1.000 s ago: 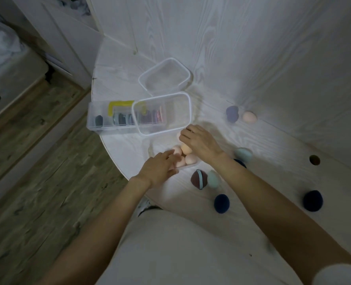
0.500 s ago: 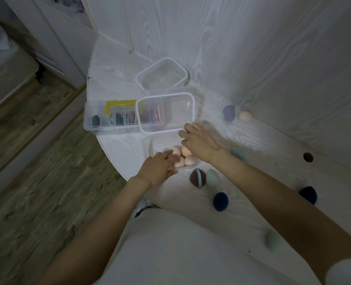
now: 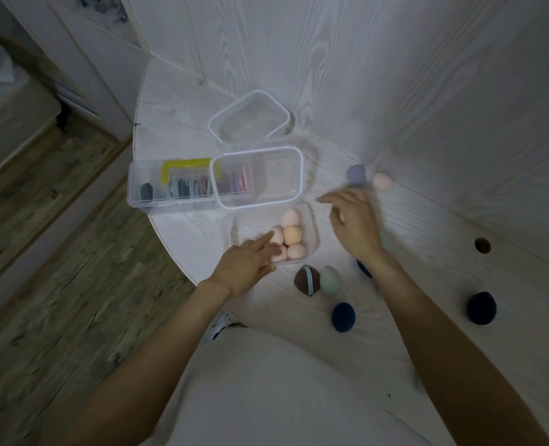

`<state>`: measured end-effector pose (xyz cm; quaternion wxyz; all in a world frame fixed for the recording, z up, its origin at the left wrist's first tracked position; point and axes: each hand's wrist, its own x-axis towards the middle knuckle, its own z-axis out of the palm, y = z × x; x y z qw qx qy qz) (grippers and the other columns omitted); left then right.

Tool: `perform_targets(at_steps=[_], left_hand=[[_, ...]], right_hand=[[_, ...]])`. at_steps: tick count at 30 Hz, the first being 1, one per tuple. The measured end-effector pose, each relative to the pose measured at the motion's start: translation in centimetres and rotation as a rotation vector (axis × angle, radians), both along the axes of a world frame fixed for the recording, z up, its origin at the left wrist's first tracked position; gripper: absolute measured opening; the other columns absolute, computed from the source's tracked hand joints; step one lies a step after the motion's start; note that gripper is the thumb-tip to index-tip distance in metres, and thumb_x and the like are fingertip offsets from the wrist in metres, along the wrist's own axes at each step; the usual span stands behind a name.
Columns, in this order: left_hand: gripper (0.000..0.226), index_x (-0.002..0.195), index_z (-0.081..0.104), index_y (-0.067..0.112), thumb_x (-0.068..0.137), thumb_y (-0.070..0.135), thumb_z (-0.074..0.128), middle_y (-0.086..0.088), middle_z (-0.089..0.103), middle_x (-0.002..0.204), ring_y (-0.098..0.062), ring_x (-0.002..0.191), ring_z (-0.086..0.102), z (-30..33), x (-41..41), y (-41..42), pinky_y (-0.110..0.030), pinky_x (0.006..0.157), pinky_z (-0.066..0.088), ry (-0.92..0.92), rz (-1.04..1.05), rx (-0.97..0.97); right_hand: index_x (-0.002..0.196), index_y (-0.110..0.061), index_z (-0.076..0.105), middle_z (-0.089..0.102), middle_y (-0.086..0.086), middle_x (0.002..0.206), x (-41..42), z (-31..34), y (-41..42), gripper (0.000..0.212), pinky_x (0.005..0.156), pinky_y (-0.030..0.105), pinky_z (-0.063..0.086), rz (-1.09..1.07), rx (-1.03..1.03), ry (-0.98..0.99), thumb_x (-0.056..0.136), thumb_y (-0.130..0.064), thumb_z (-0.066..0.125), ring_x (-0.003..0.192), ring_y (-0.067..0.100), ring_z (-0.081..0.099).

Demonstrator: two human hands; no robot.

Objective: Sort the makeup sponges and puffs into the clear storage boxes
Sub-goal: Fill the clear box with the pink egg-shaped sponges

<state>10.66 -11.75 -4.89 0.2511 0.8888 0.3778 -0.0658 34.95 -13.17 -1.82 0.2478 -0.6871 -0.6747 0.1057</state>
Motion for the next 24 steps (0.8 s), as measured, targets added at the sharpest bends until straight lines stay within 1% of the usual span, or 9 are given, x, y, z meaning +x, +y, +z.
perform_targets(at_steps=[2,4,8,10,14,17,19,22,24], left_hand=[[0.041,0.137,0.038,0.032,0.097,0.039,0.042,0.006,0.014,0.157,-0.023,0.129,0.041,0.0,0.3,0.4,-0.036,0.091,0.043,-0.005,-0.004,0.025],[0.042,0.137,0.039,0.031,0.096,0.039,0.043,0.006,0.015,0.157,-0.023,0.128,0.042,0.0,0.4,0.7,-0.036,0.090,0.044,-0.007,0.000,0.031],[0.044,0.138,0.039,0.031,0.095,0.040,0.045,0.005,0.019,0.156,-0.023,0.129,0.041,0.4,0.9,1.1,-0.037,0.091,0.044,0.003,0.024,0.001],[0.045,0.137,0.040,0.031,0.094,0.040,0.048,0.004,0.022,0.155,-0.024,0.130,0.041,0.5,0.8,1.3,-0.038,0.092,0.044,0.000,0.041,-0.026],[0.044,0.136,0.043,0.030,0.093,0.039,0.050,0.004,0.025,0.154,-0.023,0.129,0.043,0.4,0.8,1.3,-0.038,0.093,0.046,-0.016,0.056,-0.036],[0.044,0.136,0.044,0.030,0.093,0.040,0.049,0.003,0.027,0.153,-0.023,0.129,0.043,0.3,0.7,1.3,-0.038,0.094,0.045,-0.030,0.054,-0.047],[0.043,0.135,0.045,0.030,0.093,0.041,0.049,0.002,0.029,0.152,-0.023,0.129,0.044,0.1,0.6,1.3,-0.039,0.094,0.046,-0.039,0.050,-0.050],[0.042,0.133,0.047,0.029,0.093,0.041,0.050,0.002,0.031,0.151,-0.024,0.127,0.045,0.0,0.5,1.3,-0.041,0.092,0.046,-0.052,0.061,-0.047],[0.042,0.133,0.047,0.029,0.093,0.040,0.050,0.001,0.032,0.151,-0.024,0.128,0.044,0.0,0.6,1.2,-0.041,0.092,0.046,-0.054,0.063,-0.048]], right_hand=[[0.104,-0.009,0.068,0.066,0.007,0.107,2.6,-0.3,0.0,0.032,0.098,0.032,0.039,-0.185,0.037,0.039,0.083,0.008,0.050,0.106,0.026,0.053],[0.107,-0.005,0.066,0.059,0.015,0.121,5.3,-1.1,0.9,0.034,0.104,0.033,0.034,-0.306,-0.013,0.001,0.083,0.010,0.047,0.118,0.032,0.048],[0.138,-0.001,0.040,0.035,0.018,0.148,9.4,-3.1,3.3,0.050,0.115,0.034,0.019,-0.329,-0.269,-0.085,0.089,0.010,0.041,0.136,0.032,0.031],[0.142,-0.001,0.031,0.034,0.020,0.147,10.3,-3.8,4.1,0.054,0.113,0.036,0.022,-0.353,-0.325,-0.122,0.090,0.005,0.045,0.134,0.033,0.033],[0.122,0.000,0.050,0.045,0.024,0.129,10.9,-5.2,5.0,0.041,0.095,0.039,0.037,-0.415,-0.324,-0.241,0.083,0.006,0.057,0.118,0.036,0.040],[0.112,0.000,0.054,0.047,0.024,0.125,9.9,-4.8,3.9,0.030,0.104,0.041,0.032,-0.415,-0.218,-0.244,0.083,0.000,0.060,0.119,0.038,0.041],[0.115,-0.002,0.052,0.051,0.020,0.122,7.9,-3.3,2.4,0.030,0.097,0.037,0.033,-0.367,-0.136,-0.144,0.088,-0.012,0.059,0.113,0.033,0.047],[0.122,-0.008,0.046,0.054,0.010,0.115,3.1,0.0,0.4,0.032,0.071,0.028,0.045,-0.256,-0.116,0.193,0.094,-0.022,0.052,0.091,0.017,0.055],[0.124,-0.014,0.047,0.052,0.007,0.119,0.1,1.2,-0.3,0.034,0.072,0.026,0.048,-0.158,-0.094,0.297,0.093,-0.025,0.055,0.092,0.012,0.054]])
